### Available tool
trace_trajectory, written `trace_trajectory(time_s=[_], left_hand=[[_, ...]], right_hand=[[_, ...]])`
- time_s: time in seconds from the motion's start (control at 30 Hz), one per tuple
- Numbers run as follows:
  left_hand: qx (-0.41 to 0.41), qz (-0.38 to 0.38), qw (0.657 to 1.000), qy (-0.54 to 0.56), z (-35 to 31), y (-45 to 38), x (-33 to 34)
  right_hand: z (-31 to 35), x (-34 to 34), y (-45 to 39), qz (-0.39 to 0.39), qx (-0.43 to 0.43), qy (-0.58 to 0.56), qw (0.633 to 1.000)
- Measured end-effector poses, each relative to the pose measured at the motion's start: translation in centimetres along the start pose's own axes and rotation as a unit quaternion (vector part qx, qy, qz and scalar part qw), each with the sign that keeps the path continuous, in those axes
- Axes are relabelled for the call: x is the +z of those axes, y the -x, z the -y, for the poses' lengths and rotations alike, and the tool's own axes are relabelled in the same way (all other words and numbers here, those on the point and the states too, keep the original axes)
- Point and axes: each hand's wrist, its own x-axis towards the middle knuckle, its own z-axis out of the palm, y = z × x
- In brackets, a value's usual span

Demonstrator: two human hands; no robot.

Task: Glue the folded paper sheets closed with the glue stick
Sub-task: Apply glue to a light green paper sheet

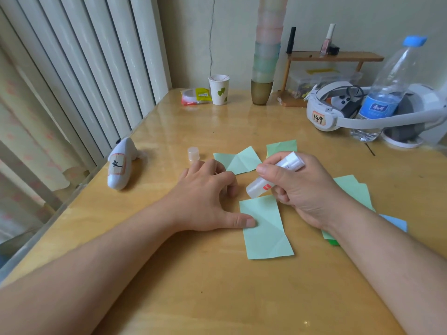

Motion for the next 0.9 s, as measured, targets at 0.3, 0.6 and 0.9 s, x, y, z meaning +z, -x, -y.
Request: trace_trajectory(time_s=[0.3, 0.6, 0.9], left_hand=[[-0.003, 0.000, 1.000, 0.000, -0.1, 0.0, -0.1], [-0.009, 0.007, 1.000, 0.002, -0.1, 0.0, -0.1], [-0.013, 0.010, 1.000, -0.003, -0.3, 0.0, -0.2]], right_hand=[[-0.4, 0.3, 0.3, 0.012, -0.042, 0.140, 0.989], [-1.1, 0.6, -0.4, -0.017, -0.024, 0.175, 0.984], [-1.1, 0.6, -0.3, -0.009, -0.020, 0.214, 0.977]])
